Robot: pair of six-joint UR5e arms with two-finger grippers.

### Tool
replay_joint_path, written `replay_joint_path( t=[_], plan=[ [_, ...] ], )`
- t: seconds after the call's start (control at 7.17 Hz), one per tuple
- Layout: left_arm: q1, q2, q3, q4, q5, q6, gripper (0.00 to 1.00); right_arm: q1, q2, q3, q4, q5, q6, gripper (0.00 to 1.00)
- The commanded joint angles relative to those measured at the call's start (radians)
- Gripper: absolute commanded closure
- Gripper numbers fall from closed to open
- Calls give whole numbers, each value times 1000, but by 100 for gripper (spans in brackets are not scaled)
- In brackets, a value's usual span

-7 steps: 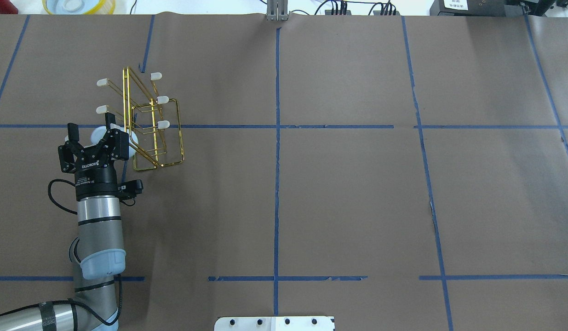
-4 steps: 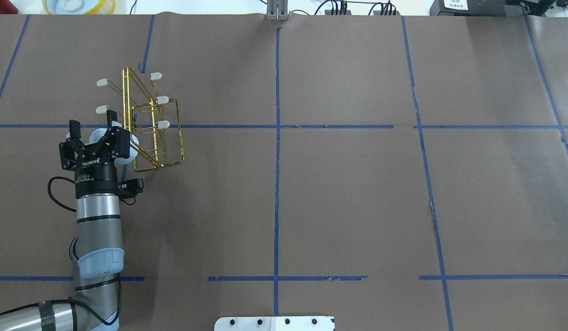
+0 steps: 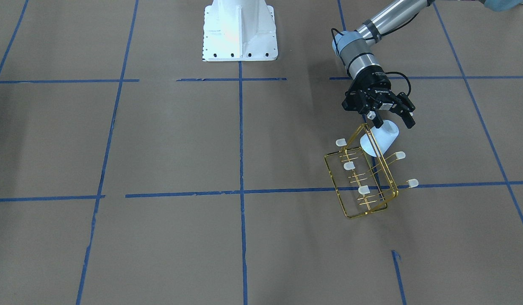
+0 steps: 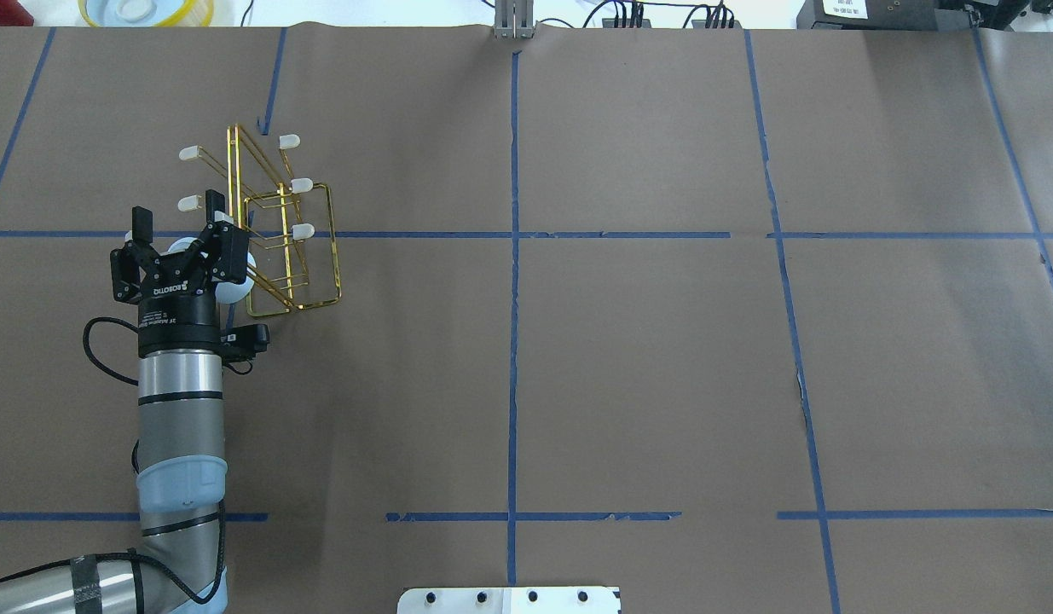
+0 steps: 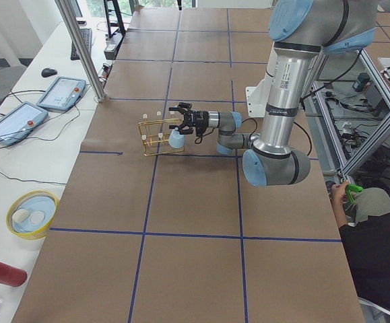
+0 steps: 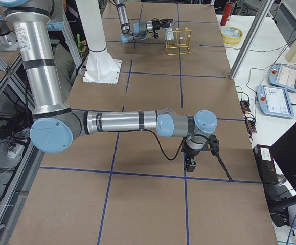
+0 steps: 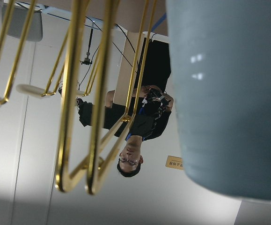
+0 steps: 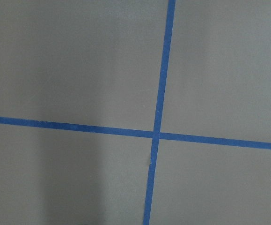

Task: Hang cup on cup holder
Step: 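Open the left gripper and release the cup on the peg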

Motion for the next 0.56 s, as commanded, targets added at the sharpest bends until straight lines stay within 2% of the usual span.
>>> replay_joint_path(
  t=[0.0,0.42],
  plan=[
    [-24,5,-76,-2,-71,113,0,1,0,0,0,0,0,0],
    [-41,10,-157,-16,-102,178,0,1,0,0,0,0,0,0]
  ],
)
